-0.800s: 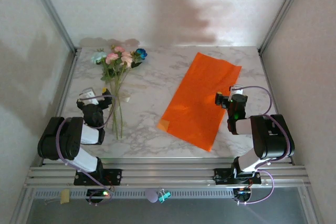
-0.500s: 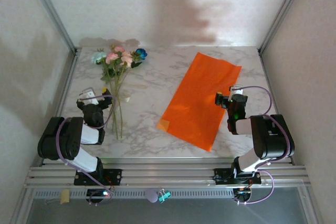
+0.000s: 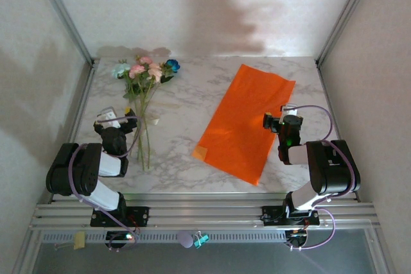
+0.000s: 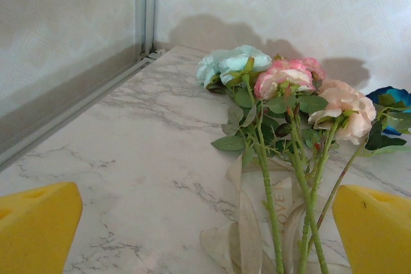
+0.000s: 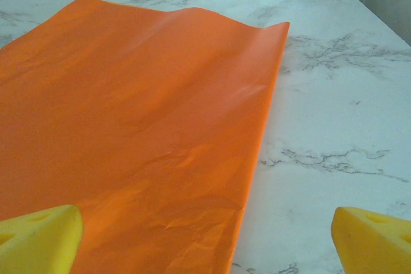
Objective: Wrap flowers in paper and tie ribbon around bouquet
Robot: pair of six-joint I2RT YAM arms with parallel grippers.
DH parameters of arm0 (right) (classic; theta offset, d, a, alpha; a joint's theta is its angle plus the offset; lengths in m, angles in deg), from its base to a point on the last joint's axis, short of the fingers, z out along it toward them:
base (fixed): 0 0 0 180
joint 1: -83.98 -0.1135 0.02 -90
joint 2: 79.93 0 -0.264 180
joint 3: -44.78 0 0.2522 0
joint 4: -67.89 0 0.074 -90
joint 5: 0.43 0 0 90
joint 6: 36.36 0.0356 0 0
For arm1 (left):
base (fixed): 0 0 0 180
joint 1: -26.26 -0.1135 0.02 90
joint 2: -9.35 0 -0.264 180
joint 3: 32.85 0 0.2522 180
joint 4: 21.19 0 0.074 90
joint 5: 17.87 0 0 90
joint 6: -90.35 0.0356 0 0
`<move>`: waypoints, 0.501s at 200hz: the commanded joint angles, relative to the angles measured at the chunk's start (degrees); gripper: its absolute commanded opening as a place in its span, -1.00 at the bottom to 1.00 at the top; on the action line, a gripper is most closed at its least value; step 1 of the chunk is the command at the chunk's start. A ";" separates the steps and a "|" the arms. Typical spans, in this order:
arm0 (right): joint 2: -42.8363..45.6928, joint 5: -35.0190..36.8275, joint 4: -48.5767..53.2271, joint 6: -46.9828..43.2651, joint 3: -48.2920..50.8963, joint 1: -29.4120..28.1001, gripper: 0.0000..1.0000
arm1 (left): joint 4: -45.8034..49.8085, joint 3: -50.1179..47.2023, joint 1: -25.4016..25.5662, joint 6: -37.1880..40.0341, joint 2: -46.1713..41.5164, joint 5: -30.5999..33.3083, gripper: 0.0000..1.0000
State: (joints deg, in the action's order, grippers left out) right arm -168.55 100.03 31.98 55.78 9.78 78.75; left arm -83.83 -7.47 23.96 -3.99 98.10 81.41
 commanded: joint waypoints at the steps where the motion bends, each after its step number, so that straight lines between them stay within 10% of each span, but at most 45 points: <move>1: 0.03 0.79 -0.34 0.07 -0.47 0.25 0.98 | -1.28 -0.45 0.28 -0.76 -0.56 1.18 0.99; 54: 1.48 2.30 -2.81 0.53 1.32 0.30 0.98 | -1.86 -0.60 0.33 -0.50 -0.67 1.34 0.99; 100: 22.89 16.84 11.08 1.13 -0.35 -2.86 0.98 | 18.51 5.08 6.67 -1.02 -22.12 20.95 0.99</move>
State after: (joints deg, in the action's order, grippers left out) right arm -156.79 107.40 37.11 56.41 12.36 77.39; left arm -74.58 -6.75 28.50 -3.99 86.01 91.42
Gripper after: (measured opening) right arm 0.991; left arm 0.996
